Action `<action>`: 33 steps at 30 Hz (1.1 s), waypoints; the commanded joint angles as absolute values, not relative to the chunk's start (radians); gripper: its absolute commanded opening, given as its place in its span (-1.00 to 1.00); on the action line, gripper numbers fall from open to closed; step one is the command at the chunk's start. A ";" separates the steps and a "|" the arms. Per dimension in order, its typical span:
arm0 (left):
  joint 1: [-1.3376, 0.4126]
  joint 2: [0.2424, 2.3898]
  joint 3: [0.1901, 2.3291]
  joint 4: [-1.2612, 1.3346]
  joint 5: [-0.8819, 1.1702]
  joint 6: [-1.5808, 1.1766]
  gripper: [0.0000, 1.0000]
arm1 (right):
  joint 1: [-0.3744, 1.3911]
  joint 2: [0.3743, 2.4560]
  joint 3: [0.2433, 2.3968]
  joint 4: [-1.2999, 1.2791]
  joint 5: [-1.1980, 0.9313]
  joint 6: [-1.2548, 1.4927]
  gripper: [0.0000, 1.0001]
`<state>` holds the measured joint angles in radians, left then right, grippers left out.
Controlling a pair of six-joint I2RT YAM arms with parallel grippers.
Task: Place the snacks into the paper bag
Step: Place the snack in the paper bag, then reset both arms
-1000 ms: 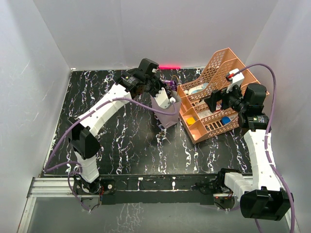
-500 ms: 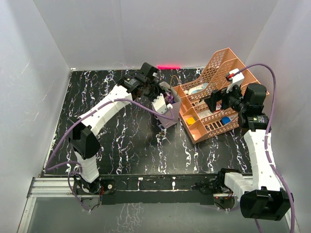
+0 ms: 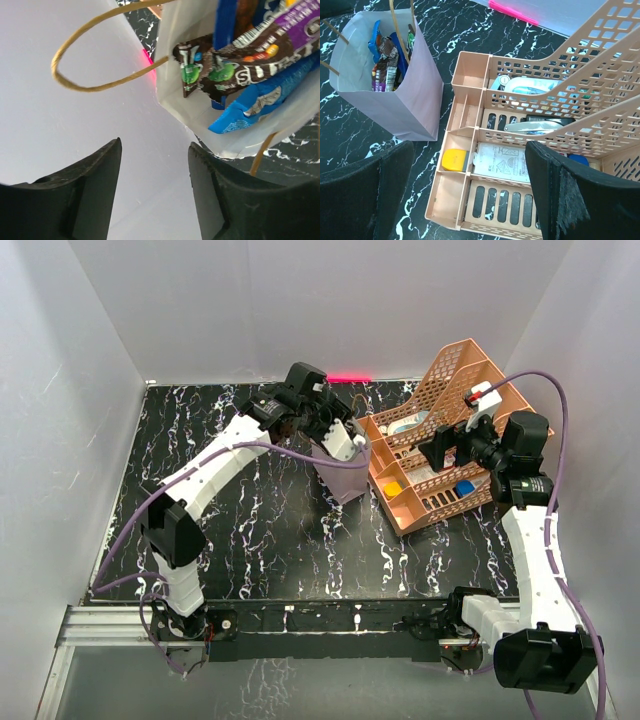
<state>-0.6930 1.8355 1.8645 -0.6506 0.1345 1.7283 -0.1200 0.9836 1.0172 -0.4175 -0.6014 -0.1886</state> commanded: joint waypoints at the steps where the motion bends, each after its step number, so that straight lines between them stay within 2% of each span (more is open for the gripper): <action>1: -0.690 1.742 1.887 -0.581 0.153 1.528 0.16 | -0.123 1.006 1.049 -0.381 -0.658 -0.182 0.96; 9: -0.679 1.655 1.801 -0.392 0.041 1.204 0.53 | -0.124 1.066 1.108 -0.426 -0.690 -0.195 0.95; 16: -0.624 1.580 1.734 -0.301 -0.049 0.834 0.78 | -0.120 1.150 1.227 -0.554 -0.655 -0.256 0.95; 22: -0.443 1.471 1.543 -0.222 -0.069 0.600 0.90 | -0.095 1.232 1.354 -0.686 -0.570 -0.307 0.96; 28: -0.246 1.345 1.320 -0.200 -0.114 0.320 0.97 | -0.028 1.251 1.305 -0.637 -0.523 -0.264 0.97; 33: -0.076 1.252 1.197 -0.170 -0.007 0.181 0.97 | 0.058 1.353 1.394 -0.632 -0.455 -0.283 0.97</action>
<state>-0.1635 1.3422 1.2373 -0.2165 -0.0742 0.3603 0.0082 1.2800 1.3060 -0.6636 -0.5228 -0.2768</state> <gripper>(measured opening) 0.982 0.984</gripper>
